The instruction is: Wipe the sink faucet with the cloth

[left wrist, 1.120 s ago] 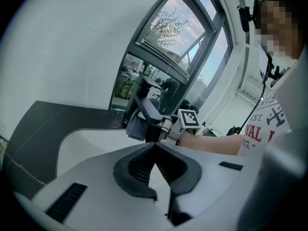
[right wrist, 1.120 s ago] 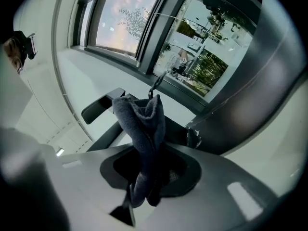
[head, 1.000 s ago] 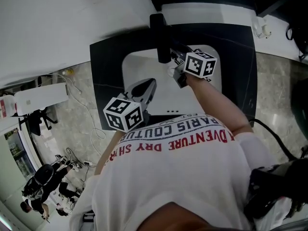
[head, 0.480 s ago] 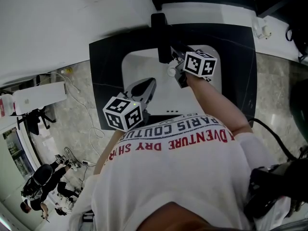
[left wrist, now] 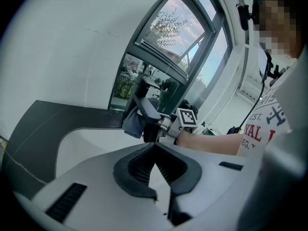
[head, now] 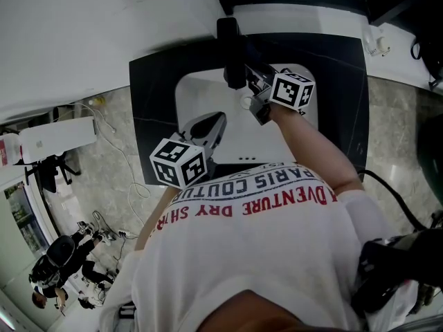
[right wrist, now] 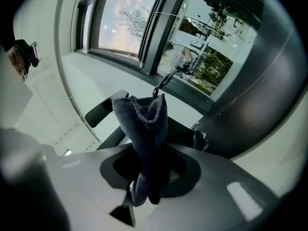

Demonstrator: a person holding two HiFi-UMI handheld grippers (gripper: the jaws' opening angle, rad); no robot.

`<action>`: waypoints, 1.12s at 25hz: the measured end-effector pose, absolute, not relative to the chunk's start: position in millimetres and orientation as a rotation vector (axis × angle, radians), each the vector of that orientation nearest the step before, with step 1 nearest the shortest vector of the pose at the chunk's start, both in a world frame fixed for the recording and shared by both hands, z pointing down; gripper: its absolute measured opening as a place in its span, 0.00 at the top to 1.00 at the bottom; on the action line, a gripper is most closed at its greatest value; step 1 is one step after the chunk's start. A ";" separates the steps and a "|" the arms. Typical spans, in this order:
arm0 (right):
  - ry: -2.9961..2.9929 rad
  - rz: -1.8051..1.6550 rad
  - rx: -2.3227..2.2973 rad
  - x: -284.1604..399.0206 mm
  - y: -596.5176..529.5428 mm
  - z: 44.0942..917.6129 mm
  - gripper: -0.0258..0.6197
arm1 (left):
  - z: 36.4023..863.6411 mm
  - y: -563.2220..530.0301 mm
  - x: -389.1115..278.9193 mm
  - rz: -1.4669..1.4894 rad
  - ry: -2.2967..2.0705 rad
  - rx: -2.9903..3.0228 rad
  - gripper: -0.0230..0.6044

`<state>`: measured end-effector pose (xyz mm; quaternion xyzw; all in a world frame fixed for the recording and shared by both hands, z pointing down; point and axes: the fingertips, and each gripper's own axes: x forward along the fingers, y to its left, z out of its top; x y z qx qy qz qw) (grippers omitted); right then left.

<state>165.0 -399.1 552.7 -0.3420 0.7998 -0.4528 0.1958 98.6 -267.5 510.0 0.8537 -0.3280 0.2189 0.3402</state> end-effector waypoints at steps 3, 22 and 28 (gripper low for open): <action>2.231 -1.269 -0.914 164.3 -397.7 549.5 0.83 | 509.8 -265.5 100.4 0.570 -0.852 2.225 0.96; 2.251 -1.339 -0.618 167.5 -300.3 537.5 0.83 | 506.0 -240.6 112.3 0.532 -0.895 2.232 0.96; 2.448 -1.226 -0.753 178.4 -286.1 516.0 0.83 | 483.3 -236.3 109.7 0.458 -0.959 2.252 0.96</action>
